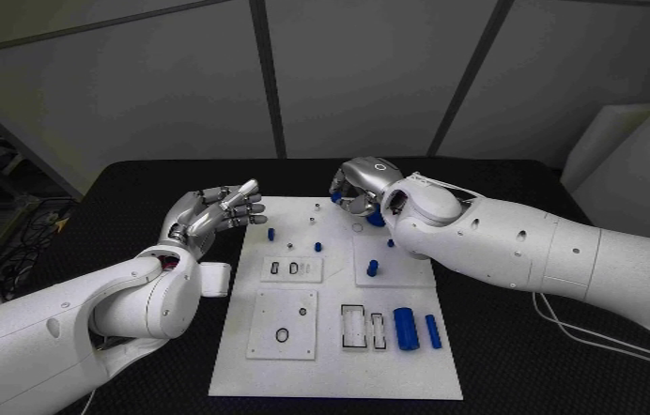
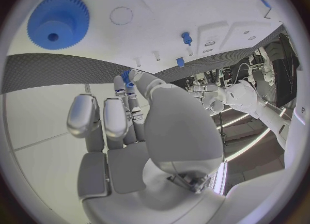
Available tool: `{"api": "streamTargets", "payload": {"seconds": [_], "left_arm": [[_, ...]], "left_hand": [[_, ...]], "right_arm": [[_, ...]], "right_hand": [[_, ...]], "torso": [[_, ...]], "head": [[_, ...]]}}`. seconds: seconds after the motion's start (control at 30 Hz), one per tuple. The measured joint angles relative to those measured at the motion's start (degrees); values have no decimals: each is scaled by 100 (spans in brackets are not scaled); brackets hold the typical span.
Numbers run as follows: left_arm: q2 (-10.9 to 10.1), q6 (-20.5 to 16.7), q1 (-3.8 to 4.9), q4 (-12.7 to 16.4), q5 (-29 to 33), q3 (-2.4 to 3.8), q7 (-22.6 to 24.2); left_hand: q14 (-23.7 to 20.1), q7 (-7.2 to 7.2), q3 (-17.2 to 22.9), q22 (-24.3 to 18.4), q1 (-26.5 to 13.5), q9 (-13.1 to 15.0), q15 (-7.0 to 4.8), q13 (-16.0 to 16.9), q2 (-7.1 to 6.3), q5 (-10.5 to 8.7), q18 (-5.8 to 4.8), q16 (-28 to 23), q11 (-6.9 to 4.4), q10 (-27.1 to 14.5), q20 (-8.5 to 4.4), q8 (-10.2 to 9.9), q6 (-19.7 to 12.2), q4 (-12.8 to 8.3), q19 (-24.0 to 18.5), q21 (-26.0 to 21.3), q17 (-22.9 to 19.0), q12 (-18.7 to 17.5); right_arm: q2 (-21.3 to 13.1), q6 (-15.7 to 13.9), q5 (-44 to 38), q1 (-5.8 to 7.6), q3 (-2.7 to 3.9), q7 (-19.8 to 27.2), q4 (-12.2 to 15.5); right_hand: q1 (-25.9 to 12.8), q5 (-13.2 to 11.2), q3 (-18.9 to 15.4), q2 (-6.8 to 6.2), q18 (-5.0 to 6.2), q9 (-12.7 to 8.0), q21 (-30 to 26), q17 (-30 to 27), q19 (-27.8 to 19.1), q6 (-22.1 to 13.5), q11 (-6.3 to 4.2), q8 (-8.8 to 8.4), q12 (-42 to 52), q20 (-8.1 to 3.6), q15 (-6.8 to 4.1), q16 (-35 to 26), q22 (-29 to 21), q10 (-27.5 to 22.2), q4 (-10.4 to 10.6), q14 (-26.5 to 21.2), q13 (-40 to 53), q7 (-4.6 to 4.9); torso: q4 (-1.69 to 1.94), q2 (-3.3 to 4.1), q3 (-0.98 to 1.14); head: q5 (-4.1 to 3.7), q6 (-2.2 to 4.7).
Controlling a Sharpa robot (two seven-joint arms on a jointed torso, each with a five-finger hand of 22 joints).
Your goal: Assemble the parts on the task board
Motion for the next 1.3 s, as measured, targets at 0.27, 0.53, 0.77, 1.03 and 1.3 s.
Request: {"api": "streamTargets", "payload": {"seconds": [0.27,0.53,0.77,1.03,1.3], "left_arm": [[20,4,1,7,0,0,-10],[27,9,2,18,-1,0,-18],[33,12,2,23,-1,2,-22],[40,14,3,30,-1,2,-27],[41,14,3,31,-1,2,-30]], "left_hand": [[0,0,0,0,0,0,0,0,0,0,1,0,0,0,0,0,0,0,0,0,0,0],[0,0,-16,-1,0,0,0,0,0,0,1,0,0,0,0,0,0,-16,0,0,0,0],[0,0,-16,0,0,-4,0,0,0,0,0,0,0,0,0,-23,0,-16,0,0,0,0],[0,20,-16,-1,0,-4,0,0,0,0,0,-25,0,0,0,-23,20,-16,0,0,0,-28],[0,20,-16,-1,0,-4,0,1,0,0,0,-24,0,0,0,-23,20,-16,0,0,0,-28]], "right_arm": [[354,-4,15,7,-2,-4,-282],[572,95,31,9,-4,8,-517],[655,189,38,9,-5,9,-617],[717,350,40,9,-6,4,-684],[730,443,42,16,-2,6,-686]], "right_hand": [[-39,-35,15,-39,0,0,0,3,0,-2,0,0,0,0,0,23,7,0,15,0,0,0],[-39,-36,15,-39,1,-2,0,3,0,-4,0,-1,0,0,0,23,6,0,16,0,0,-1],[-39,-41,15,-39,1,-6,0,8,0,-7,0,-6,0,0,1,22,6,-1,16,0,-1,-1],[-39,-46,14,-39,1,-9,0,7,-1,-17,0,-22,-4,0,0,22,5,-1,16,0,-2,5],[-40,-55,14,-39,1,-7,0,6,-1,-25,0,-36,-21,0,1,22,5,-1,16,0,-2,0]], "torso": [[10,11,-7],[13,19,-10],[13,24,-10],[8,32,-10],[3,38,-8]], "head": [[1,16],[47,-10],[71,-28],[90,-50],[95,-59]]}}
